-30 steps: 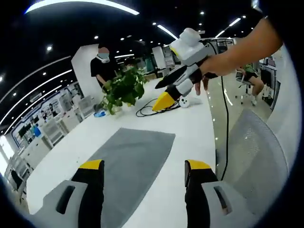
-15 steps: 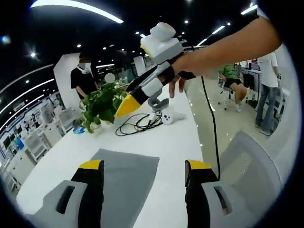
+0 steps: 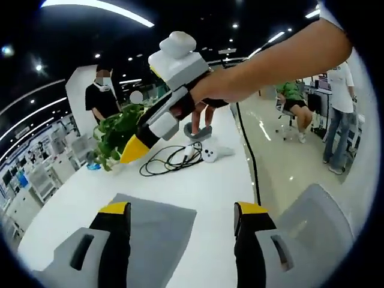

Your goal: Fold the towel on the table until its edges align and the towel forms a compact rectangular stack.

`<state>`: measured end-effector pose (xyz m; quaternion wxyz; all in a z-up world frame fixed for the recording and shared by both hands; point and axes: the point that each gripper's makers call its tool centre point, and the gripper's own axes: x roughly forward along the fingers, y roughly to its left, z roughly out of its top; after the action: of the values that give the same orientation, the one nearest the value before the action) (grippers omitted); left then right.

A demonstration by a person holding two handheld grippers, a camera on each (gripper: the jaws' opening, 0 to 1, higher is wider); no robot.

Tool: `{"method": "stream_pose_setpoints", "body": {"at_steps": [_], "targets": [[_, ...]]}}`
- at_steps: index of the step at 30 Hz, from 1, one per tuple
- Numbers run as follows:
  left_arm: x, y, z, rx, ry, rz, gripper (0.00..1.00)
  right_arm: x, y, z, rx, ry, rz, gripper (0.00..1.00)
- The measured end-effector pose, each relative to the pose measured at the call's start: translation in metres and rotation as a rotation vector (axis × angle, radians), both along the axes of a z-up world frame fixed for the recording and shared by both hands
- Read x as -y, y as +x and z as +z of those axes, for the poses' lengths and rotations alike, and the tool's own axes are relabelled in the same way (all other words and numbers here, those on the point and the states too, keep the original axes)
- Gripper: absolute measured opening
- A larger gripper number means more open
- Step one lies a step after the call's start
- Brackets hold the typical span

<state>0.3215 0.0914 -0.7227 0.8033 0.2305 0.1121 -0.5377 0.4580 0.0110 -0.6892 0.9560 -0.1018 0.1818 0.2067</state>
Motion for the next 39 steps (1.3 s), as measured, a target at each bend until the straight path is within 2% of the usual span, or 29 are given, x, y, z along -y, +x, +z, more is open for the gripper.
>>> {"method": "stream_pose_setpoints", "body": {"at_steps": [10,13,19,25,30,39], "targets": [[0.026,0.006,-0.010,-0.035,0.014,0.048,0.72,0.007,0.012,-0.020,-0.010,0.099,0.032,0.83],[0.033,0.008,-0.018,-0.050,0.024,0.064,0.72,0.010,0.017,-0.028,-0.020,0.118,0.044,0.83],[0.045,0.020,-0.029,-0.053,0.038,0.108,0.72,0.021,0.029,-0.044,-0.042,0.162,0.052,0.83],[0.047,0.032,-0.046,-0.085,0.048,0.166,0.72,0.027,0.045,-0.061,-0.078,0.200,0.053,0.84],[0.049,0.040,-0.062,-0.095,0.070,0.195,0.72,0.028,0.061,-0.075,-0.108,0.192,0.073,0.81],[0.053,0.056,-0.083,-0.112,0.085,0.250,0.69,0.031,0.089,-0.076,-0.103,0.213,0.081,0.79]]}}
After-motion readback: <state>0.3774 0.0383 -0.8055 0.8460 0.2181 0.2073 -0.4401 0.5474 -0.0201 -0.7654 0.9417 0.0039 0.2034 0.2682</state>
